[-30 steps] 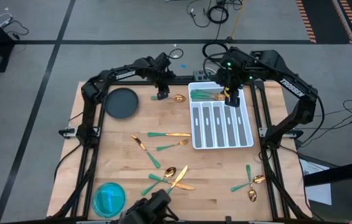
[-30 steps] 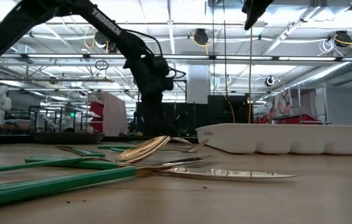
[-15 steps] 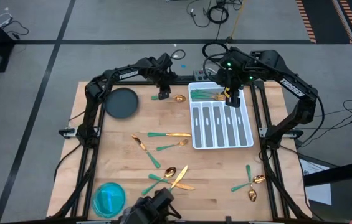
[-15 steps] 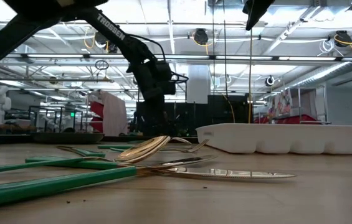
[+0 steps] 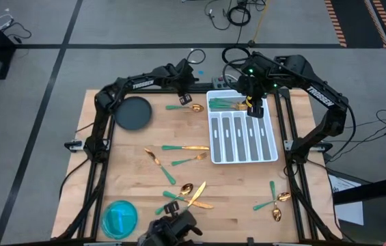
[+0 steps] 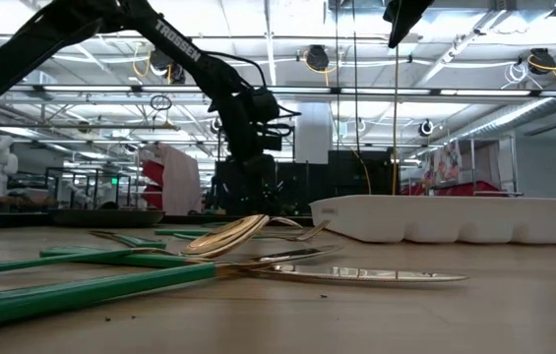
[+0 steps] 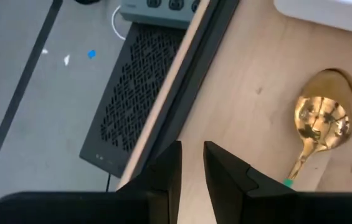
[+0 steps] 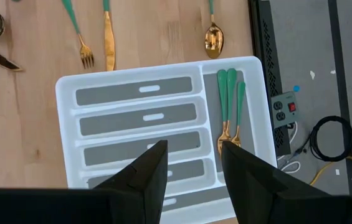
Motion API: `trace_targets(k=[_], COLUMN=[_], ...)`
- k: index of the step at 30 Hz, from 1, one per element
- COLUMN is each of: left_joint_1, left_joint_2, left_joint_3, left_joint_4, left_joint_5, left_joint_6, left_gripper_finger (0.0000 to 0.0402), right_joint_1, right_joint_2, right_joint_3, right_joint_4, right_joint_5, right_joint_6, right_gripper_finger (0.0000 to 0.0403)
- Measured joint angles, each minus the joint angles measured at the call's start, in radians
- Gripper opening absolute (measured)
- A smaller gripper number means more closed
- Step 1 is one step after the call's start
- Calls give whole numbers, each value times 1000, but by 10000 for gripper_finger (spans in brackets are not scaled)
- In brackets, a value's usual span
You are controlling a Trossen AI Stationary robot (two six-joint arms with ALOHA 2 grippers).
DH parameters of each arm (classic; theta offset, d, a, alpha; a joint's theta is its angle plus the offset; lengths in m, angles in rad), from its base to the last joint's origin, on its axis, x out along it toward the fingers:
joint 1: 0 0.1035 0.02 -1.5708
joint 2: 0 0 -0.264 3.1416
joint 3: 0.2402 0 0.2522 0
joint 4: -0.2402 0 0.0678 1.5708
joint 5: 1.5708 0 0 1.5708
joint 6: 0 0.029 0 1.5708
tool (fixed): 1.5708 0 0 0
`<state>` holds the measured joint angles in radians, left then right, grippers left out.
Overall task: Sort silverware
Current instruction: Put the green spoon into the silverware tray
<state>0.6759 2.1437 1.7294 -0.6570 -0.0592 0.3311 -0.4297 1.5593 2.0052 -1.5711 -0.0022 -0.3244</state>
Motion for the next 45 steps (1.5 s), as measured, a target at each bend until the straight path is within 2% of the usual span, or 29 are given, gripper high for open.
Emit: trace_targets(k=[6,11,15,19,25,29,36,45], left_joint_1=[-25,-47,-51,-35,-17,-14,-17,-34], left_joint_2=[0,0,0,0,0,0,34,83], left_joint_3=[0,0,0,0,0,0,-1,-2], left_joint_4=[-23,-31,-51,-96,-120,-106,-98,-94], left_joint_5=[-26,34,165,290,296,294,293,290], left_joint_6=[-17,117,143,121,128,200,177,148], left_gripper_finger=[76,76,82,122,208,241,249,249], right_joint_1=[0,0,0,0,0,0,0,0], right_joint_2=[0,0,-2,-30,-126,-198,-290,-324], right_joint_3=[0,0,0,0,0,0,0,0], right_joint_4=[0,0,0,0,0,0,0,0], right_joint_5=[-3,-3,-7,-58,-102,-101,-100,-99], right_joint_6=[0,-1,-1,-2,35,80,170,209], right_gripper_finger=[144,144,144,144,144,144,144,144])
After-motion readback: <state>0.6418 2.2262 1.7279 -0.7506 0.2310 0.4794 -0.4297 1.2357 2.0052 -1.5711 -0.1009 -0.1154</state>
